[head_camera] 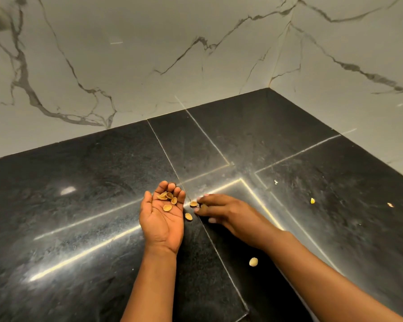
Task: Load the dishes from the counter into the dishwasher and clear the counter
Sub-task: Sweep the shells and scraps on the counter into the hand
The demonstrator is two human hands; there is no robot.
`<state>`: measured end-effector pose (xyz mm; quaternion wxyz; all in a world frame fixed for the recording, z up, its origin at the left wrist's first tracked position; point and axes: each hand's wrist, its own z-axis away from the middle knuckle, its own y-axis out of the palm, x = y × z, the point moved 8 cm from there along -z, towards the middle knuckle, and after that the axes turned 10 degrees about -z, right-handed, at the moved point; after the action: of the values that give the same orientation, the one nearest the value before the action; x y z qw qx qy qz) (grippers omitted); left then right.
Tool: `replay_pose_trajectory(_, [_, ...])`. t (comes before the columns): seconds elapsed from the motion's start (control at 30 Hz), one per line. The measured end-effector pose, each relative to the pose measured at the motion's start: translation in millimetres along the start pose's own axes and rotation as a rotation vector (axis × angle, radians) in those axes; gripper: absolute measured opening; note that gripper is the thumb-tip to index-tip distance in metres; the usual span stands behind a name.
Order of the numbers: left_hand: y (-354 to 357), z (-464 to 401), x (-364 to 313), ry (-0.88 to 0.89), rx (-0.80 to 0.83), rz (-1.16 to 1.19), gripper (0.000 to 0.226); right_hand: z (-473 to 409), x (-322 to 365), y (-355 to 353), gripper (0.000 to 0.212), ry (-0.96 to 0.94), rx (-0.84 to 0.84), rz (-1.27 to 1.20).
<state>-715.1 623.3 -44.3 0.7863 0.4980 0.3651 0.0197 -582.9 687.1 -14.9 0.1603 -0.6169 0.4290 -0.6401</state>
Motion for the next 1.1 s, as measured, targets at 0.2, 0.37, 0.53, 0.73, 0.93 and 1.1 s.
replay_pose_trajectory(0.2, [1, -3, 4, -0.029, 0.022, 0.027, 0.05, 9, 8, -6, 0.018, 0.068, -0.183, 0.266])
replay_pose_trajectory(0.37, [2, -4, 6, -0.065, 0.019, 0.008, 0.05, 0, 3, -29, 0.01, 0.402, -0.528, -0.202])
replay_pose_trajectory(0.53, [0, -3, 8, -0.1, 0.002, -0.02, 0.047, -58, 57, -11, 0.012, 0.235, -0.403, -0.328])
replay_pose_trajectory(0.73, [1, -1, 9, -0.11, 0.0, 0.085, 0.046, -74, 88, -14, 0.013, 0.051, -0.459, -0.192])
replay_pose_trajectory(0.93, [3, -5, 5, -0.051, 0.009, 0.007, 0.045, 61, 33, -40, 0.034, 0.58, -0.833, 0.13])
replay_pose_trajectory(1.1, [6, -4, 5, -0.044, 0.03, 0.006, 0.045, 87, 22, 25, 0.089, 0.914, -0.454, 0.262])
